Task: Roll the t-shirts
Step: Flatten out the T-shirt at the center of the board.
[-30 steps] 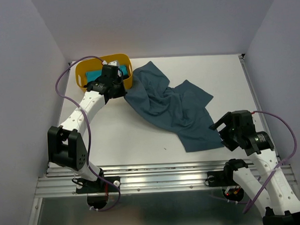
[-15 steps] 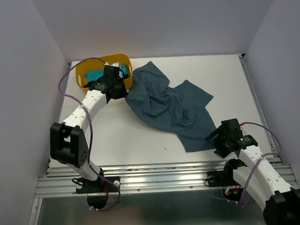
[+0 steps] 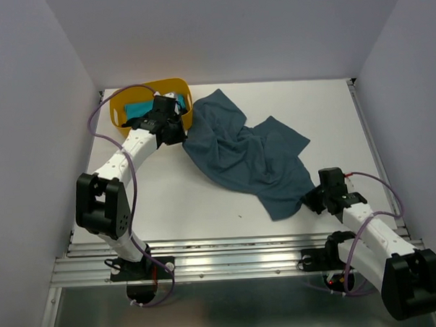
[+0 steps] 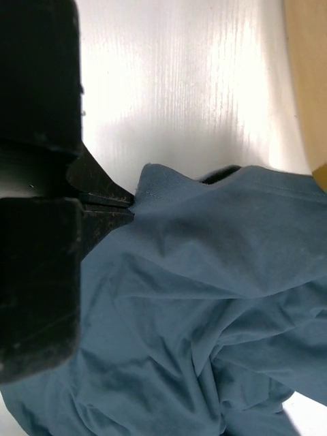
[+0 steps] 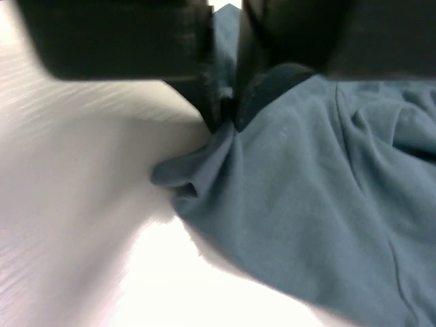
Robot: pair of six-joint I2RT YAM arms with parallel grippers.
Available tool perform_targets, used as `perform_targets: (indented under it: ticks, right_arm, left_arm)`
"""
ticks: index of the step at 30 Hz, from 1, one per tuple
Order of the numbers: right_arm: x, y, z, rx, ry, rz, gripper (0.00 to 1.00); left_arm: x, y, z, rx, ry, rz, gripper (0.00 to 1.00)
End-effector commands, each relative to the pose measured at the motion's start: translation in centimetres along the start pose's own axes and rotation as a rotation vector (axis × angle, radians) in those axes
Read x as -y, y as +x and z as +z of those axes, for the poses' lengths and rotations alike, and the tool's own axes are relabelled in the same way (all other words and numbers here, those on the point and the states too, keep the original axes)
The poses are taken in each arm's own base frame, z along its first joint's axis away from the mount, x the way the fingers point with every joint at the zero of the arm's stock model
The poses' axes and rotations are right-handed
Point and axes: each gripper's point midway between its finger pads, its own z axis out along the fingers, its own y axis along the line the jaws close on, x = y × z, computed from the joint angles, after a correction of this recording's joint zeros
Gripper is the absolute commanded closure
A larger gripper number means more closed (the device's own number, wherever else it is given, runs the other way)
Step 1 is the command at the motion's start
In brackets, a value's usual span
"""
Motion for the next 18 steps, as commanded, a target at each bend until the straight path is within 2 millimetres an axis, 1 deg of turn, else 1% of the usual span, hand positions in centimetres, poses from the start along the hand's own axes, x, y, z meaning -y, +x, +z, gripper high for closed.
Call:
perform_targets:
  ticks: [1, 2, 3, 5, 6, 8, 9, 10, 11, 12, 13, 14, 15, 16, 17, 18]
  right_arm:
    - [1.4, -0.5, 0.3, 0.033, 0.064, -0.004, 0.9]
    - [1.4, -0.5, 0.1, 0.032, 0.067, -0.004, 0.95]
    - [0.6, -0.9, -0.3, 0.039, 0.048, 0.001, 0.99]
    - [-0.8, -1.5, -1.4, 0.059, -0.003, 0.001, 0.99]
    - [-2.2, -2.3, -2.6, 0.083, -0.052, 0.0, 0.99]
    - [-4.0, -3.3, -4.3, 0.112, -0.11, -0.009, 0.99]
    - [-5.1, -4.0, -5.2, 0.134, -0.141, -0.015, 0.99]
    - [-7.2, -5.5, -7.3, 0.184, -0.194, -0.031, 0.99]
    - [-8.3, -6.3, -8.5, 0.209, -0.217, -0.043, 0.99]
    - [-9.5, -7.3, -9.7, 0.238, -0.237, -0.059, 0.99]
    - [-11.9, -8.9, -12.3, 0.287, -0.286, -0.082, 0.99]
    - [-12.6, -9.9, -13.5, 0.323, -0.287, -0.095, 0.99]
    - [-13.7, -10.7, -14.8, 0.349, -0.304, -0.111, 0.99]
    - [-14.6, -11.5, -16.1, 0.379, -0.319, -0.14, 0.99]
    - [-16.7, -13.1, -19.4, 0.435, -0.377, -0.137, 0.99]
    - [-17.8, -13.8, -20.5, 0.456, -0.393, -0.15, 0.99]
  left_arm:
    - [0.8, -2.2, -1.3, 0.057, 0.026, 0.015, 1.0]
    - [0.8, -2.3, -1.4, 0.061, 0.029, 0.015, 1.0]
    - [0.9, -2.4, -1.6, 0.063, 0.034, 0.014, 1.0]
    - [1.2, -2.6, -1.9, 0.069, 0.044, 0.009, 1.0]
    - [1.4, -2.7, -2.1, 0.068, 0.053, 0.005, 1.0]
    - [1.7, -3.0, -2.6, 0.074, 0.066, 0.006, 1.0]
    - [2.2, -3.8, -3.3, 0.095, 0.081, 0.006, 1.0]
    - [2.7, -4.5, -4.3, 0.109, 0.099, 0.006, 1.0]
    - [2.8, -4.5, -4.4, 0.107, 0.105, 0.006, 1.0]
    - [3.4, -5.6, -5.5, 0.136, 0.125, 0.006, 1.0]
    - [3.8, -6.0, -6.2, 0.147, 0.138, 0.005, 1.0]
    - [4.2, -6.6, -6.9, 0.161, 0.154, 0.005, 1.0]
    - [4.9, -7.9, -8.5, 0.196, 0.177, 0.007, 1.0]
    - [5.3, -8.6, -9.5, 0.216, 0.192, 0.008, 1.0]
    - [5.8, -9.3, -10.4, 0.235, 0.206, 0.005, 1.0]
    - [6.5, -10.9, -12.4, 0.281, 0.23, 0.006, 1.0]
